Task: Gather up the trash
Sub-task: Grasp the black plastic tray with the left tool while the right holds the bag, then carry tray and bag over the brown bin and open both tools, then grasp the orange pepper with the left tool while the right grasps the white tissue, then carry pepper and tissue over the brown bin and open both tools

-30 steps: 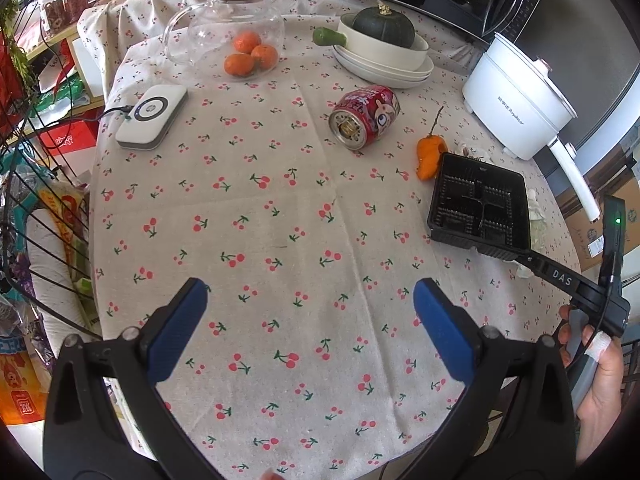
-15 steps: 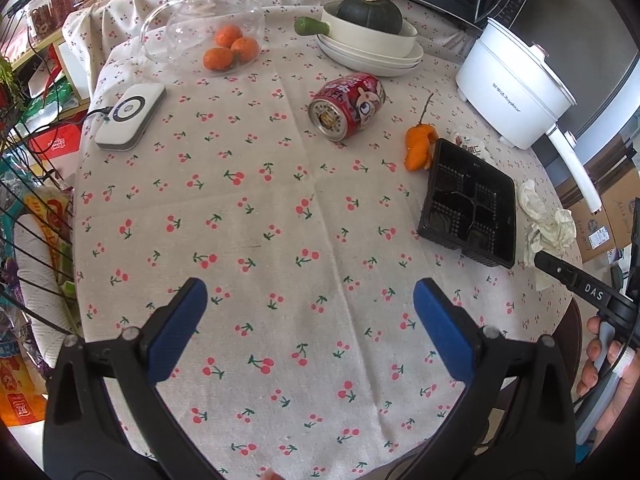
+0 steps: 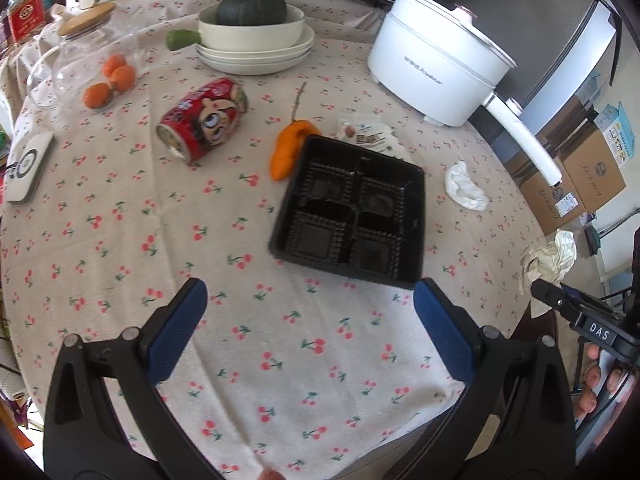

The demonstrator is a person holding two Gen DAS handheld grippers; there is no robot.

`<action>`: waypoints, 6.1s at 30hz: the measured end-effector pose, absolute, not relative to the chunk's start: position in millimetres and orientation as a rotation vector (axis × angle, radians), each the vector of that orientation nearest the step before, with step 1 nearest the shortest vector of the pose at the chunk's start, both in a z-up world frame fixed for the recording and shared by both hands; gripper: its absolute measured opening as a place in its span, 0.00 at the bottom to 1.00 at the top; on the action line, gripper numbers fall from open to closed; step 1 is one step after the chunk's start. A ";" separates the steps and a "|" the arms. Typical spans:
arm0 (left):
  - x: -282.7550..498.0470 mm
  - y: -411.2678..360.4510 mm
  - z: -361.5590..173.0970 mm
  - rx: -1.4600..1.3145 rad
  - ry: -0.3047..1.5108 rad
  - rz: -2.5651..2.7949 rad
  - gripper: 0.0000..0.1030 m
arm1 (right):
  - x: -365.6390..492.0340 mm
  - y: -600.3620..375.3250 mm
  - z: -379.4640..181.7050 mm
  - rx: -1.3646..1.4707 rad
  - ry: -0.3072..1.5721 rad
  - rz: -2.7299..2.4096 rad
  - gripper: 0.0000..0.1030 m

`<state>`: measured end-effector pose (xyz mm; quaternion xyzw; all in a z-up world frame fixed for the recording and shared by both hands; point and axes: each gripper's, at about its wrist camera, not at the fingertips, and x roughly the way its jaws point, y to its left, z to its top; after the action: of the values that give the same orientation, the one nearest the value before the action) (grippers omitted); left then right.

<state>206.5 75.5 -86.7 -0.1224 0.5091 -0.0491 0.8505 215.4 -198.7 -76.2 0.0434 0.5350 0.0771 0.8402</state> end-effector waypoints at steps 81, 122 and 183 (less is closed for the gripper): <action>136.4 -187.8 -96.8 0.045 1.090 -0.523 0.99 | 71.2 -442.2 -91.3 0.305 1.123 -0.094 0.47; 187.5 90.8 -83.3 -0.172 1.081 -0.015 1.00 | 231.1 -231.7 -83.3 0.249 1.127 0.053 0.83; 160.7 47.1 -63.3 -0.155 0.921 -0.206 0.11 | 155.9 -220.1 -45.3 0.043 0.903 0.259 0.11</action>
<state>160.7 47.1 -63.3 -0.0748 0.4431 -0.0989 0.8879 155.9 -220.1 -45.3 0.0207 0.4348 0.1246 0.8916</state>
